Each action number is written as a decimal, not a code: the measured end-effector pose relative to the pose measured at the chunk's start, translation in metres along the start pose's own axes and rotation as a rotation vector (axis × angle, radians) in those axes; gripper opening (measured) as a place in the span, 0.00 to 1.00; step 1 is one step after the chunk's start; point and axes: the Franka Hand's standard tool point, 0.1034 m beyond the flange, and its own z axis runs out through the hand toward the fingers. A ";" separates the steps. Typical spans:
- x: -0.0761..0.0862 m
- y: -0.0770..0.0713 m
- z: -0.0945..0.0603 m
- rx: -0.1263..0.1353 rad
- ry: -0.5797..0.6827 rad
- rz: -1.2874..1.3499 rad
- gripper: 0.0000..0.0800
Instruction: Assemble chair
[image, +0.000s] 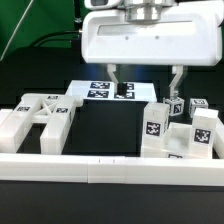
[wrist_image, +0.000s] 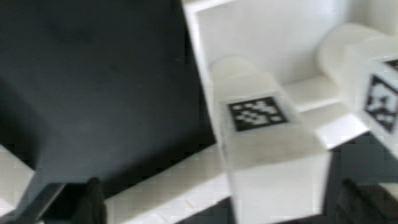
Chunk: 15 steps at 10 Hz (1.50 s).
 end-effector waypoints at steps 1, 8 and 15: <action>-0.003 -0.005 0.000 0.003 -0.003 0.026 0.81; -0.025 0.008 0.006 -0.050 -0.262 -0.027 0.81; -0.031 -0.001 0.014 -0.041 -0.213 -0.081 0.81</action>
Offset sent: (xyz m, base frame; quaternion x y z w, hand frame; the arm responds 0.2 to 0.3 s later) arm 0.0000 0.0000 0.0000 0.0000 0.0000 0.0000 1.0000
